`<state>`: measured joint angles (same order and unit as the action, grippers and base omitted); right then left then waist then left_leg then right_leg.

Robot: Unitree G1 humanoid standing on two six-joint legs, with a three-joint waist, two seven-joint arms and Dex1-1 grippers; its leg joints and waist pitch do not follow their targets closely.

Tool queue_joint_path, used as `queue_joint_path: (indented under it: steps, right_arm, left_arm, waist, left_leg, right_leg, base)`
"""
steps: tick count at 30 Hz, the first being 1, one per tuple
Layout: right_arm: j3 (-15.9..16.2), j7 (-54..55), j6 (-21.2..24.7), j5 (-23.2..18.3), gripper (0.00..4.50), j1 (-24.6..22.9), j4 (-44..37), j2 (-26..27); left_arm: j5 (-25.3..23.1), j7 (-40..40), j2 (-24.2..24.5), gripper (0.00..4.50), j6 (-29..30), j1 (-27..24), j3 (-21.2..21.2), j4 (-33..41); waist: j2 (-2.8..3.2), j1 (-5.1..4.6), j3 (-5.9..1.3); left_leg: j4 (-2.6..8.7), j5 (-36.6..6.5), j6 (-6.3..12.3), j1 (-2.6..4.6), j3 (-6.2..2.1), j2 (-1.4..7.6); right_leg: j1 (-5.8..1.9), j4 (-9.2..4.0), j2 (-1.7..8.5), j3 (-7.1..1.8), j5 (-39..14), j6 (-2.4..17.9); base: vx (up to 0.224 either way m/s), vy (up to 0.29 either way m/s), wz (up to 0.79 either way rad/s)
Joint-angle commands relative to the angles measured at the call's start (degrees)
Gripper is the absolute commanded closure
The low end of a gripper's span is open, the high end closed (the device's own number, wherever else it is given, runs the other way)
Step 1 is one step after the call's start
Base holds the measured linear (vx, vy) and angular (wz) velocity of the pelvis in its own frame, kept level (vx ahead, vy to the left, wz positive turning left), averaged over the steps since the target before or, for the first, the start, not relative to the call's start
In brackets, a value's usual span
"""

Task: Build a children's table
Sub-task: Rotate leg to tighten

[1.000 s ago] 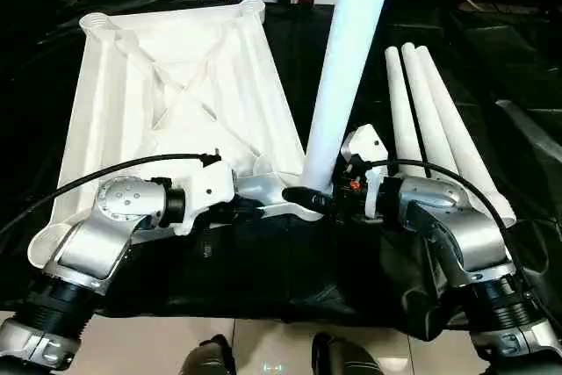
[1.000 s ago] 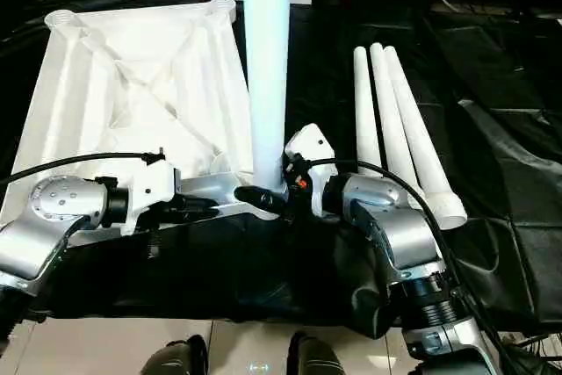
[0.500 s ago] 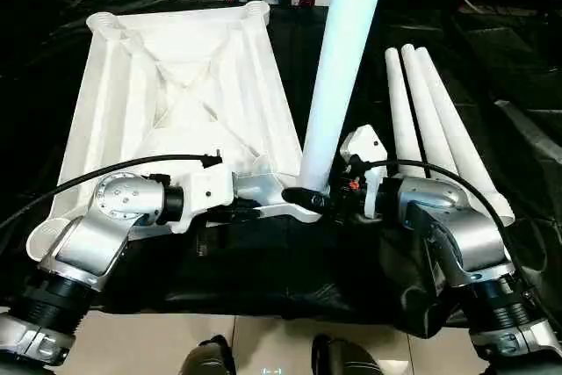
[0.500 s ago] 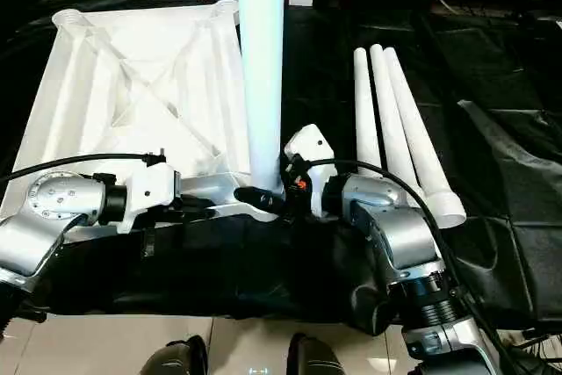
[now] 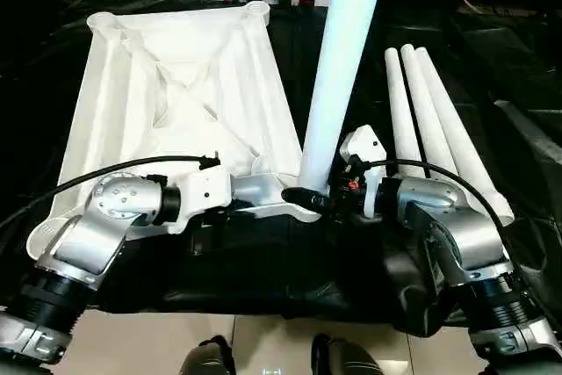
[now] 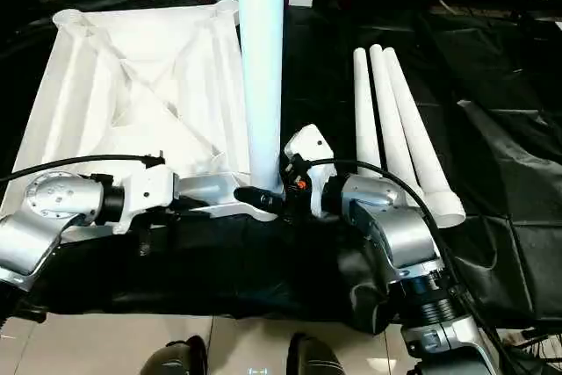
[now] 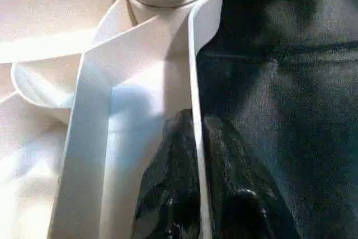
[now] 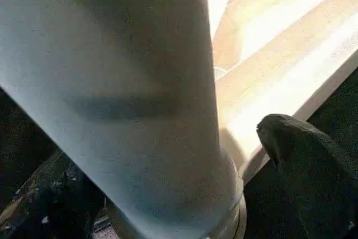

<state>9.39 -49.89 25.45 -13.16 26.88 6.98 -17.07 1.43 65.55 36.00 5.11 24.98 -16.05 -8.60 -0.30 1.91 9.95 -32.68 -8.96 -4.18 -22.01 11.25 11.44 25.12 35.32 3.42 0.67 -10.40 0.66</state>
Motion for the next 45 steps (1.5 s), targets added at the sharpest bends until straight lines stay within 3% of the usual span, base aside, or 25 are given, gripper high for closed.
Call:
queue_joint_path:
  steps: [1,10,18,36,45]
  right_arm:
    - [0.0,0.1,-0.4,0.0,0.17,0.3,0.4,-0.5]
    - [0.0,-0.1,-0.8,-0.1,0.17,0.1,0.1,-0.7]
    - [0.7,-4.2,-4.5,-0.7,0.17,-1.9,-1.8,-2.5]
    - [3.3,-3.8,-13.9,3.7,0.17,-1.2,3.7,-2.3]
    - [3.0,-4.4,-14.0,3.3,0.81,-1.4,4.0,-2.0]
  left_arm:
    - [-0.5,0.7,0.9,4.17,1.0,-0.9,-0.7,-0.6]
    - [0.3,-0.1,-0.4,4.46,0.8,-0.9,-0.1,-1.6]
    - [0.7,-0.7,-1.8,4.46,0.7,-0.9,-0.2,-1.7]
    - [-0.2,-0.5,-1.6,4.46,-0.1,-0.4,-0.5,-2.2]
    - [-0.3,-0.4,-1.5,4.50,-0.2,-0.6,-0.6,-2.2]
  waist:
    - [0.15,0.17,-5.00]
    - [0.19,0.20,-4.86]
    - [0.07,0.20,-4.57]
    - [0.13,0.06,-4.38]
    - [0.16,0.10,-4.55]
  left_leg:
    - [2.90,-5.4,4.15,1.08,-0.31,1.06]
    - [2.94,-5.9,3.89,1.09,-0.32,1.05]
    - [3.00,-7.1,4.20,1.05,-0.33,1.08]
    - [3.14,-7.9,4.00,1.04,-0.38,1.16]
    - [3.10,-7.7,4.26,1.06,-0.33,1.15]
  right_leg:
    - [-3.85,-2.58,2.95,-2.09,2.4,15.8]
    - [-3.79,-2.68,2.96,-2.10,1.3,15.7]
    - [-3.75,-3.00,3.01,-2.14,-0.5,15.2]
    - [-3.54,-3.29,3.04,-2.11,-2.9,15.0]
    - [-3.56,-3.24,2.99,-2.09,-2.4,15.0]
  base:
    - [0.000,0.000,0.00]
    - [0.000,0.000,0.00]
    - [0.000,0.000,0.00]
    - [0.000,0.000,0.00]
    - [0.000,0.000,0.00]
